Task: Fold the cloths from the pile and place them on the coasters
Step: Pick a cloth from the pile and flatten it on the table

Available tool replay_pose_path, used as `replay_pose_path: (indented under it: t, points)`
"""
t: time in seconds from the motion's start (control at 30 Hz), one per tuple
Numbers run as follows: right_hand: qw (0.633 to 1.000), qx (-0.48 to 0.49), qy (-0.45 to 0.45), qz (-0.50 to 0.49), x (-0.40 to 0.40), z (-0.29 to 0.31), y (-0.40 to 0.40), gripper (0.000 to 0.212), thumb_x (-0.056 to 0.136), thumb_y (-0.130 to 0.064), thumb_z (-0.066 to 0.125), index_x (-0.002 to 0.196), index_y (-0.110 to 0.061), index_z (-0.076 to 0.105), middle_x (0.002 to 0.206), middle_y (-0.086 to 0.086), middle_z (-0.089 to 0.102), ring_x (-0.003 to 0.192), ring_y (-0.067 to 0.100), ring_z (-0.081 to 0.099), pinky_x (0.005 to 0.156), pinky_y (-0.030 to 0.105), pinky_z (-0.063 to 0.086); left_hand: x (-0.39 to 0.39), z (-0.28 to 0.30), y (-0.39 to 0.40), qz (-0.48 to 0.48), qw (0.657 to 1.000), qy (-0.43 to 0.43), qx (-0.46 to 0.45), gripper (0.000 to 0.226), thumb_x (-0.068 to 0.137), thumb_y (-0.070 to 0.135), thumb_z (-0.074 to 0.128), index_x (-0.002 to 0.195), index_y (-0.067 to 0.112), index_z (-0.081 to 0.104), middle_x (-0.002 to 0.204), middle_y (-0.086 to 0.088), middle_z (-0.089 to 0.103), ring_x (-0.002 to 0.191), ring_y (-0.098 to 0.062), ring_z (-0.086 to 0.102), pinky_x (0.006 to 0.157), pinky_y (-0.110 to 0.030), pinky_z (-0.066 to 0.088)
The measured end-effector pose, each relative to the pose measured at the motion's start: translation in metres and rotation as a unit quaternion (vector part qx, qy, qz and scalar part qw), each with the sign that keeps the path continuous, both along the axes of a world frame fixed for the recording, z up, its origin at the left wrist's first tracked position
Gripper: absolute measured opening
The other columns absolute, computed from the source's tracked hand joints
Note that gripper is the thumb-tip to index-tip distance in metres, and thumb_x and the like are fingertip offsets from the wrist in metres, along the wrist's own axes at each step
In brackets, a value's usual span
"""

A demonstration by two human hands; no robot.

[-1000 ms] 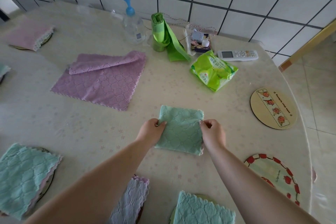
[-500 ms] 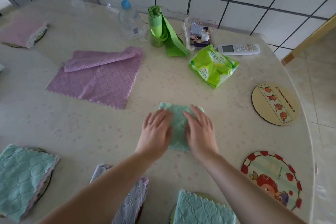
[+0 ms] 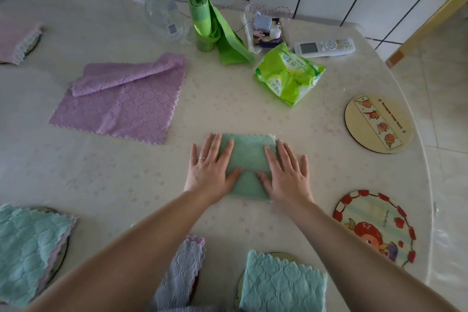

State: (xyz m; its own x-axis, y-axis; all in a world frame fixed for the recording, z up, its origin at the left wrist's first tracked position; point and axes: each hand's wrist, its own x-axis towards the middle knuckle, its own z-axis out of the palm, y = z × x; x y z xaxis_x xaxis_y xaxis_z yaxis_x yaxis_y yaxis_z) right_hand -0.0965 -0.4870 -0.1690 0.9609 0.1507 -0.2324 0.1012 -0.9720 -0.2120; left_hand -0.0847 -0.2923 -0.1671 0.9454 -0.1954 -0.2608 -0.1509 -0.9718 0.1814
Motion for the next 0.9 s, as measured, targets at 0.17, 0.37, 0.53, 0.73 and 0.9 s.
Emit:
replay_pose_path:
  t: [0.17, 0.37, 0.53, 0.73, 0.9]
  points:
    - [0.971, 0.216, -0.007, -0.098, -0.019, 0.024, -0.014, 0.066, 0.092, -0.031, 0.051, 0.147, -0.022, 0.017, 0.141, -0.007, 0.044, 0.132, 0.013, 0.034, 0.110, 0.035, 0.029, -0.017, 0.019, 0.015, 0.175, 0.969, -0.044, -0.168, 0.054, 0.090, 0.038, 0.052, 0.139, 0.021, 0.037, 0.142, 0.000, 0.043, 0.129, -0.022, 0.037, 0.104, -0.042, 0.034]
    - [0.885, 0.369, 0.105, -0.262, -0.017, 0.037, 0.006, 0.056, 0.089, -0.027, 0.058, 0.140, -0.021, 0.034, 0.107, -0.007, 0.061, 0.088, 0.006, 0.058, 0.068, 0.020, 0.046, -0.015, 0.035, 0.006, 0.338, 0.867, 0.075, -0.357, 0.039, 0.089, 0.024, 0.057, 0.127, 0.022, 0.050, 0.115, 0.003, 0.061, 0.093, -0.012, 0.055, 0.081, -0.027, 0.043]
    - [0.784, 0.474, 0.123, -0.382, -0.018, 0.048, 0.006, 0.047, 0.087, -0.015, 0.060, 0.130, -0.020, 0.043, 0.086, -0.003, 0.059, 0.073, 0.014, 0.059, 0.062, 0.027, 0.048, -0.016, 0.044, 0.008, 0.392, 0.811, 0.113, -0.419, 0.037, 0.083, 0.021, 0.066, 0.119, 0.020, 0.057, 0.105, -0.001, 0.067, 0.095, -0.019, 0.063, 0.089, -0.041, 0.051]
    - [0.702, 0.546, 0.094, -0.447, -0.054, 0.066, -0.021, 0.031, 0.084, -0.015, 0.064, 0.113, -0.021, 0.052, 0.098, 0.000, 0.061, 0.085, 0.017, 0.061, 0.070, 0.037, 0.053, -0.050, 0.051, -0.013, 0.391, 0.756, 0.141, -0.506, 0.020, 0.081, 0.015, 0.069, 0.098, 0.019, 0.060, 0.103, -0.005, 0.067, 0.095, -0.023, 0.065, 0.086, -0.046, 0.054]
    - [0.701, 0.518, 0.070, -0.485, -0.102, 0.062, -0.065, 0.014, 0.084, -0.024, 0.065, 0.097, -0.021, 0.060, 0.102, 0.005, 0.064, 0.094, 0.032, 0.062, 0.082, 0.051, 0.052, -0.081, 0.063, -0.058, 0.336, 0.775, 0.177, -0.505, 0.013, 0.085, 0.007, 0.064, 0.085, 0.018, 0.057, 0.093, -0.004, 0.062, 0.088, -0.020, 0.061, 0.081, -0.034, 0.054]
